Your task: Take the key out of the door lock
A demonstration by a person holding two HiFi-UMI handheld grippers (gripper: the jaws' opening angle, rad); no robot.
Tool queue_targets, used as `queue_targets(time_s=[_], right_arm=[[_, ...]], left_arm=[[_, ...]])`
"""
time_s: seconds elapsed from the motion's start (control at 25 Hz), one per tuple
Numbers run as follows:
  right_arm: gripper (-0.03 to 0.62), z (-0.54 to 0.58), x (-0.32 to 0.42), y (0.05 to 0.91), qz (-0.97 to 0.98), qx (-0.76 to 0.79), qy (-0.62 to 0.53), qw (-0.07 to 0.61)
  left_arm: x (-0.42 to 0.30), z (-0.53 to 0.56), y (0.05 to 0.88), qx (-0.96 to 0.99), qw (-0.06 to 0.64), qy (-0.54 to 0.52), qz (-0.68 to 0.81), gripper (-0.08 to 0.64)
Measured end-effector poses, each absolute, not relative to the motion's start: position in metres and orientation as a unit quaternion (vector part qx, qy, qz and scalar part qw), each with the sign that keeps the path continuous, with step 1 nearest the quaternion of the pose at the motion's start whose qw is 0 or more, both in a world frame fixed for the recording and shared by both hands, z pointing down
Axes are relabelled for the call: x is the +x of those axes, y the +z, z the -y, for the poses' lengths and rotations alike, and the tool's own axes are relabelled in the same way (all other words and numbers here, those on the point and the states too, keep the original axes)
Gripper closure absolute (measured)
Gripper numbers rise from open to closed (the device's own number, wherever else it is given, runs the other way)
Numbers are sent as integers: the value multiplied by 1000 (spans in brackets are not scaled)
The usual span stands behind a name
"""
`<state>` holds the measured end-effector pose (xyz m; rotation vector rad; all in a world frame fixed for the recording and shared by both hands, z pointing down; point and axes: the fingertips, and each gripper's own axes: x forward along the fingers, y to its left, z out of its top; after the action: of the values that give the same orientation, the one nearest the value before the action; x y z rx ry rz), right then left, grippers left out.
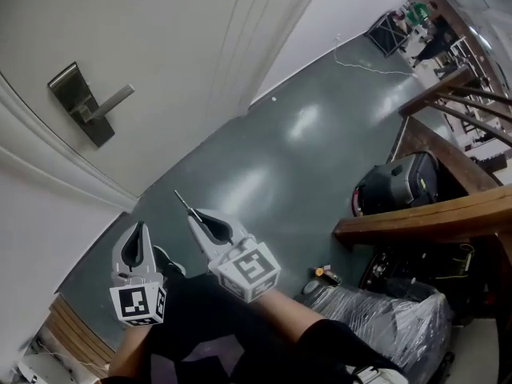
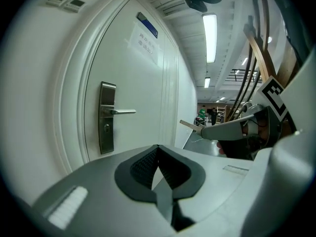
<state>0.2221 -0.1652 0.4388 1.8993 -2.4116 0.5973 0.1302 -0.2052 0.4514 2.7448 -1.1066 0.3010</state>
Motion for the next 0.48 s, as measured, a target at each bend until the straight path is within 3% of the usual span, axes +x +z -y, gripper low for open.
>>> queue_targets(time_s=[0.48], right_arm=[[577, 63, 284, 447, 771, 610, 181, 26]], left_arm=[[195, 104, 453, 922, 80, 104, 364, 541]])
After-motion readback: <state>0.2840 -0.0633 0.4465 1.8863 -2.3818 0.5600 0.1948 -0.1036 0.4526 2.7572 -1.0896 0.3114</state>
